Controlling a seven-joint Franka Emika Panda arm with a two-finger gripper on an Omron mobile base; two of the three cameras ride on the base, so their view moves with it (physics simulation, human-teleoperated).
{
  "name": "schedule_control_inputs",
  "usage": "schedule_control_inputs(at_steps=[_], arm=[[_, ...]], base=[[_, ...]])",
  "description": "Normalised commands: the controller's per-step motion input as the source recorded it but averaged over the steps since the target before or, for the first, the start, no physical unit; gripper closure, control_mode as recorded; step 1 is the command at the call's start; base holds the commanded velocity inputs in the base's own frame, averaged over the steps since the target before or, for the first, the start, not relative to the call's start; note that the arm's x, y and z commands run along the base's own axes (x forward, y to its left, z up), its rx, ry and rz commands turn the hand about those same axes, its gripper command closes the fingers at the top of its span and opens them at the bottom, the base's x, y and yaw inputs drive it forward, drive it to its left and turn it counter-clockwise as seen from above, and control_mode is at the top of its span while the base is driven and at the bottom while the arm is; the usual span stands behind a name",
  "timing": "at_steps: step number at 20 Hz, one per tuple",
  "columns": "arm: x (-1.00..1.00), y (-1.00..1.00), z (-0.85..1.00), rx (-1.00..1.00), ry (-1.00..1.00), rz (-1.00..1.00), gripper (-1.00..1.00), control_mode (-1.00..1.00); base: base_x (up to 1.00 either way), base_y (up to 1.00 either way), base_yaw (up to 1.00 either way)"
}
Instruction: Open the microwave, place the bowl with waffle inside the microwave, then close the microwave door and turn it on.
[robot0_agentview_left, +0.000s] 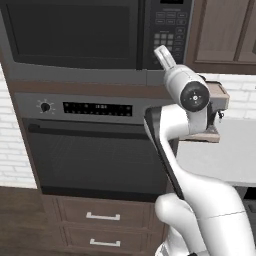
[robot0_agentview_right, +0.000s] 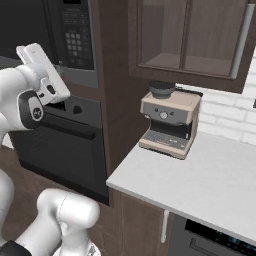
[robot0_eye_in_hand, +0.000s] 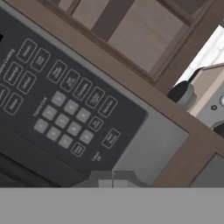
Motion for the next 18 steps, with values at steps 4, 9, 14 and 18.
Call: schedule_control_inputs(at_steps=[4, 9, 14, 18], arm=[[0.36, -0.10, 0.00, 0.00, 0.01, 0.00, 1.00, -1.00], [0.33, -0.17, 0.00, 0.00, 0.00, 0.00, 1.00, -1.00], [0.44, -0.15, -0.01, 0.00, 0.00, 0.00, 1.00, -1.00], [0.59, -0.03, -0.19, 0.00, 0.05, 0.00, 1.00, -1.00]], base=[[0.00, 0.00, 0.00], [0.00, 0.00, 0.00], [0.00, 0.00, 0.00], [0.00, 0.00, 0.00]])
